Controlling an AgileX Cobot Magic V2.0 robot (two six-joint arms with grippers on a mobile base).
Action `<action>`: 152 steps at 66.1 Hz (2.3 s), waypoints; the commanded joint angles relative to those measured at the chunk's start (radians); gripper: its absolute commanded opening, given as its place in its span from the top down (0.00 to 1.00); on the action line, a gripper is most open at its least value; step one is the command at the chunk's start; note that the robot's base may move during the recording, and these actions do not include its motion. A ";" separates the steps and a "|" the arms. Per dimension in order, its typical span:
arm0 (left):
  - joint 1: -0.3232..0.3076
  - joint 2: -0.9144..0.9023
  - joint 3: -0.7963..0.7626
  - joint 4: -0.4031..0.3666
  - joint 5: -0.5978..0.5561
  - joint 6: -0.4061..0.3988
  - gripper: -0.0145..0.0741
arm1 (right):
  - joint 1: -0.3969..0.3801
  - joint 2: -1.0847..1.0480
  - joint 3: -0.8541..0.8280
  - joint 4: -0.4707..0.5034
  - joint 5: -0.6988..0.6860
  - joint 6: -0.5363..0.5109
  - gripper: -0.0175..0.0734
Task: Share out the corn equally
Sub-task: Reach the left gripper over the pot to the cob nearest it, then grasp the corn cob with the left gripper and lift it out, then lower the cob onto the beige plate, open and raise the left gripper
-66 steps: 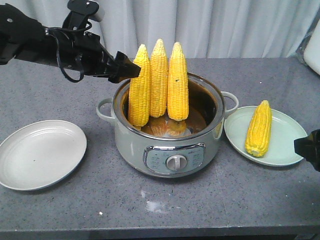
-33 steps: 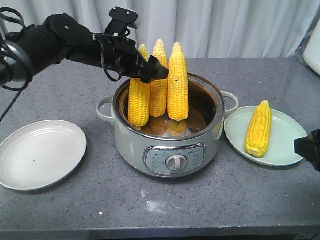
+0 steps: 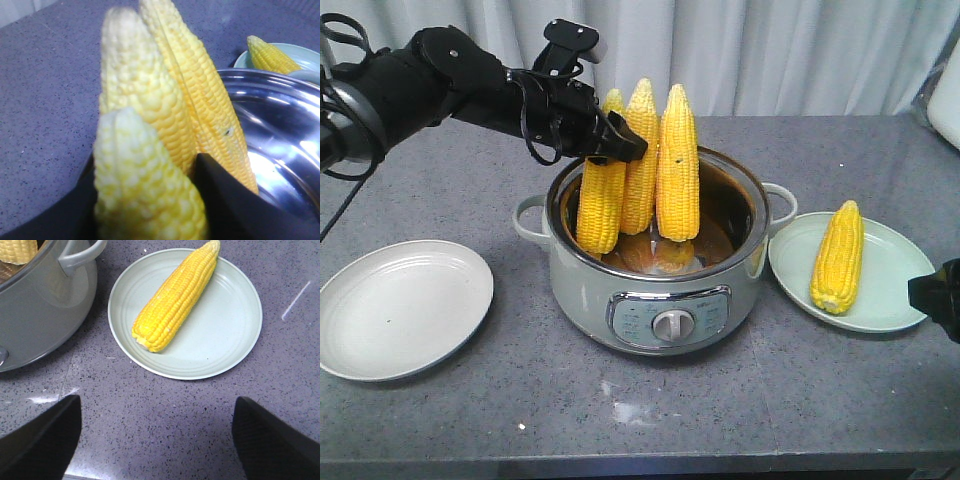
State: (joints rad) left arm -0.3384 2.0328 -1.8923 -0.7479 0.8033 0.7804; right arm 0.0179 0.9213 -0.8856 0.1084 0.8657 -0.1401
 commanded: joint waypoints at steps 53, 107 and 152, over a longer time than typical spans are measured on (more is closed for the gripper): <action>-0.005 -0.388 -0.036 0.329 0.144 -0.205 0.61 | -0.004 -0.011 -0.024 0.006 -0.052 -0.010 0.17; 0.088 -0.266 -0.030 0.948 0.453 -0.780 0.61 | -0.004 -0.011 -0.024 0.006 -0.052 -0.010 0.17; 0.185 -0.180 0.237 0.840 0.389 -0.817 0.55 | -0.004 -0.011 -0.024 0.006 -0.051 -0.010 0.17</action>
State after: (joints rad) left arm -0.1556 1.8830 -1.6339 0.0960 1.2340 -0.0090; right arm 0.0179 0.9213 -0.8856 0.1084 0.8657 -0.1401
